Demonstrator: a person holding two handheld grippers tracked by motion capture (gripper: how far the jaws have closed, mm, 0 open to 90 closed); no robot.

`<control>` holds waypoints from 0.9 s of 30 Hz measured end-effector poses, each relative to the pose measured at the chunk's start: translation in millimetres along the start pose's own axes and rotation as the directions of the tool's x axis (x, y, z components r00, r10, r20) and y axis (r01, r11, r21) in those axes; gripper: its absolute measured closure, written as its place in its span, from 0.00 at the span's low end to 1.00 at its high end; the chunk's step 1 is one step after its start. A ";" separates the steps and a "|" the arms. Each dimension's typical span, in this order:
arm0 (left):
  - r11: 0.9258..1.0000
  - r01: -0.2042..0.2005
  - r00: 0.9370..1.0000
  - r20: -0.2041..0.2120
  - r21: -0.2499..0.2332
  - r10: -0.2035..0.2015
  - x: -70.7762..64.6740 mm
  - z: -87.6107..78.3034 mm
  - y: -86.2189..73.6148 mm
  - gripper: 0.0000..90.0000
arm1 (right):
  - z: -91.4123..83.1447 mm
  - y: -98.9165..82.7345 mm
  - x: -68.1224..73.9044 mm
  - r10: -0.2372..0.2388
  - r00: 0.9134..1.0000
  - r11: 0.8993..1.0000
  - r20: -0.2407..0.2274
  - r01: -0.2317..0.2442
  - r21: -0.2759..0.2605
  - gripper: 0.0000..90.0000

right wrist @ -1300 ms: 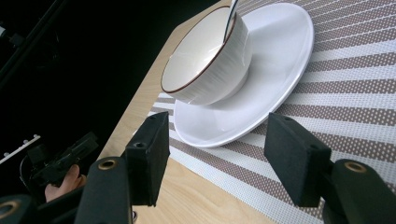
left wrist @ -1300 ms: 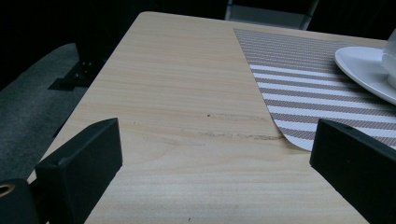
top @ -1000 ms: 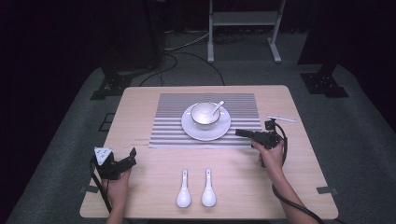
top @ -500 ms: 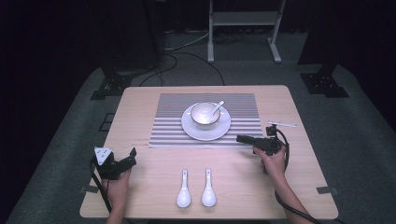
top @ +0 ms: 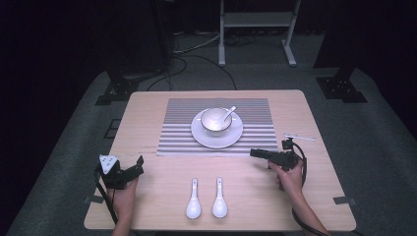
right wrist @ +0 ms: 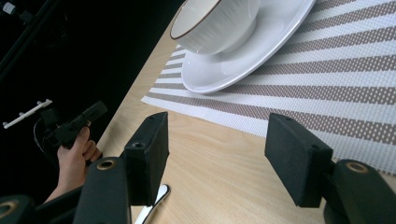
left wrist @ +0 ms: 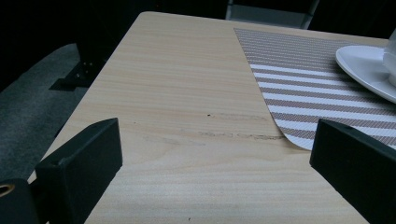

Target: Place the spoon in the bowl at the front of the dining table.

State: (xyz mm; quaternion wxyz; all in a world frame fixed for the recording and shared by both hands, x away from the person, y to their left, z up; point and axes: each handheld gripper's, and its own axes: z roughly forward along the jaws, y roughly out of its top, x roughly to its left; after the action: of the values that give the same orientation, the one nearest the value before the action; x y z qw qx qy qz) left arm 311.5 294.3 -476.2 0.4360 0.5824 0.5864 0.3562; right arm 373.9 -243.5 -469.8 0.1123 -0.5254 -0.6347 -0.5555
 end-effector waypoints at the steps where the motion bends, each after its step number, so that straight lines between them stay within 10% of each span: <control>1: 1.000 0.000 1.000 0.000 0.000 0.000 0.0 0.0 0.0 0.01 | 0.0 0.0 0.0 0.000 1.000 1.000 0.000 0.000 0.000 0.43; 27: 1.000 -0.003 1.000 -0.002 0.001 0.003 -0.4 0.0 0.0 0.01 | -18.1 -29.0 -1.2 0.007 1.000 1.000 -0.022 -0.007 -0.018 0.43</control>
State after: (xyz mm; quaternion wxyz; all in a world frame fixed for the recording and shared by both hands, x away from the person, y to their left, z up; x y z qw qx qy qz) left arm 311.5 293.9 -476.1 0.4347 0.5830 0.5862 0.3570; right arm 343.4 -254.2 -481.2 0.1167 -0.5224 -0.6264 -0.5666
